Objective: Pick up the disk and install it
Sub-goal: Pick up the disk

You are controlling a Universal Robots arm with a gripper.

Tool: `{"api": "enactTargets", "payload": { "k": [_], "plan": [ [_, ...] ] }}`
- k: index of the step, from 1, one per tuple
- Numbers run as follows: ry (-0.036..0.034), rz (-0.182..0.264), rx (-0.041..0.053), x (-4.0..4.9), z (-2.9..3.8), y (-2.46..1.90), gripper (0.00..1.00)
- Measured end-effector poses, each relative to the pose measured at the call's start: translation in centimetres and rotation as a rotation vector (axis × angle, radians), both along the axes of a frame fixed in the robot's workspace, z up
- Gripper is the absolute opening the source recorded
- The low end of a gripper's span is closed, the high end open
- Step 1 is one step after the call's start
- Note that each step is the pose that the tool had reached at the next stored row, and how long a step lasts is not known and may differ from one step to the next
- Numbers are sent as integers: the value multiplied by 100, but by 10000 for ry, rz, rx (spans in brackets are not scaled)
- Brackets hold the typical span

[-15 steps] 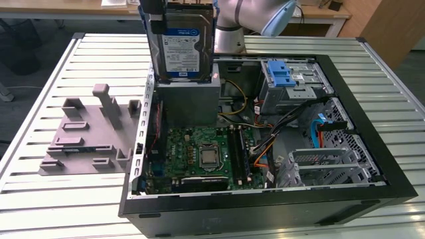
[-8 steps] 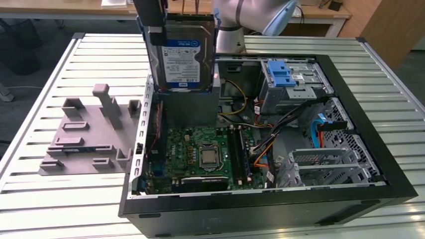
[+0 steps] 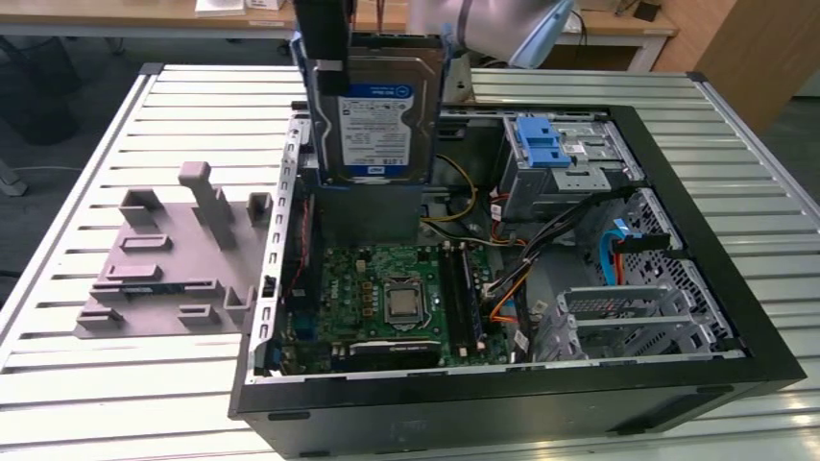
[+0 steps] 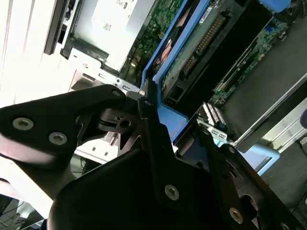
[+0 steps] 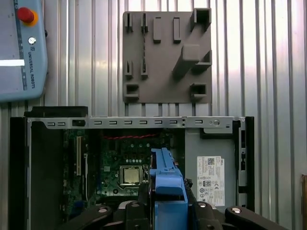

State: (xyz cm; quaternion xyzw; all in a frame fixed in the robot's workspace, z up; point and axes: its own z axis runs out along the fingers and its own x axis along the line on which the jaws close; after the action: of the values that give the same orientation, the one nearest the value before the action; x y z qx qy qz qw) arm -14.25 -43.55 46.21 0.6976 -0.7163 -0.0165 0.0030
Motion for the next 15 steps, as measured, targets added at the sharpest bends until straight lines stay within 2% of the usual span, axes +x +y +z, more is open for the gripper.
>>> {"api": "enactTargets", "payload": {
  "k": [3, 6, 12, 15],
  "plan": [
    [0, 1, 1, 127, 0, -1, 36],
    [0, -3, -1, 195, 8, -1, 36],
    [-10, -41, 0, 224, 110, -10, 36],
    [-12, -43, 1, 224, 111, -72, 36]
  ]
}}
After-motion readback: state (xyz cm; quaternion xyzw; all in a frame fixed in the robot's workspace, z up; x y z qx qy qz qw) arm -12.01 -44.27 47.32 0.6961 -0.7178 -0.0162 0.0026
